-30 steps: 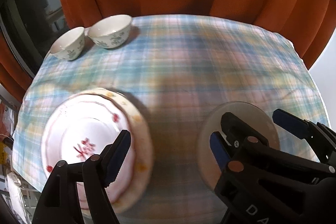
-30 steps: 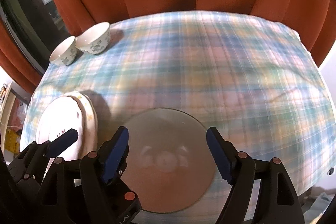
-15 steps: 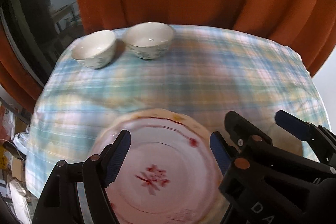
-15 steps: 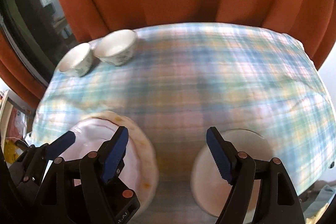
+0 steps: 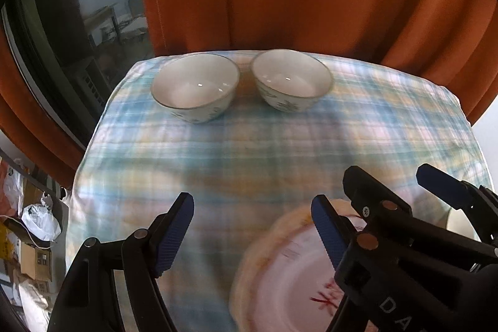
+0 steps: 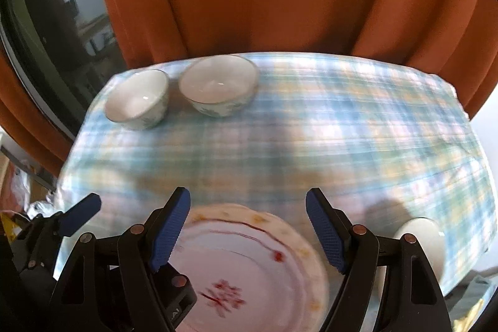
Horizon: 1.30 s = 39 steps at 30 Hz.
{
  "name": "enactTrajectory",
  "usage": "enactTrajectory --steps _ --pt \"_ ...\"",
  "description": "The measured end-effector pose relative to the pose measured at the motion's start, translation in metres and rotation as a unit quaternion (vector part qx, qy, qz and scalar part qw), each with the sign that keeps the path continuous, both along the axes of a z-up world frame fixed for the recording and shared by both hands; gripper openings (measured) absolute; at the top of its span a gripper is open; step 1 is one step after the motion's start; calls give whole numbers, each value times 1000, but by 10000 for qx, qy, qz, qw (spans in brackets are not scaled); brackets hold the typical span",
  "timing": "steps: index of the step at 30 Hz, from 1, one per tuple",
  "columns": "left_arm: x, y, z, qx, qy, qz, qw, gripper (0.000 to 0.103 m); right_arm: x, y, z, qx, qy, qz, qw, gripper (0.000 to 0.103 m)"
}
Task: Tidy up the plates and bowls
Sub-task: 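Move both grippers to another white floral bowl, then close both grippers on the rim of the second white bowl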
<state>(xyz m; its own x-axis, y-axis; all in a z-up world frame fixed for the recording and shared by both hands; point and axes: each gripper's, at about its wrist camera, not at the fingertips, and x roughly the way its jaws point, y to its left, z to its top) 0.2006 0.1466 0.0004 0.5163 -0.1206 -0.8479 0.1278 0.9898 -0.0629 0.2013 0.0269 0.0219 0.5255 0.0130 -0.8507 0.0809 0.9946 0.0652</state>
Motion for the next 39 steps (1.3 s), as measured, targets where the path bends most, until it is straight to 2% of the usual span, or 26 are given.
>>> enactTrajectory --steps 8,16,25,33,39 --pt "51 48 -3 -2 -27 206 9998 80 46 46 0 24 -88 -4 10000 80" --pt "102 67 -9 151 -221 189 9995 78 99 74 -4 83 -199 74 9997 79" --pt "148 71 -29 304 -56 247 9992 72 149 88 -26 252 -2 125 9996 55" --pt "173 73 -47 302 119 301 9990 70 182 94 -48 460 190 94 9987 49" --pt "187 76 -58 124 268 279 9992 63 199 96 -60 541 282 99 9981 42"
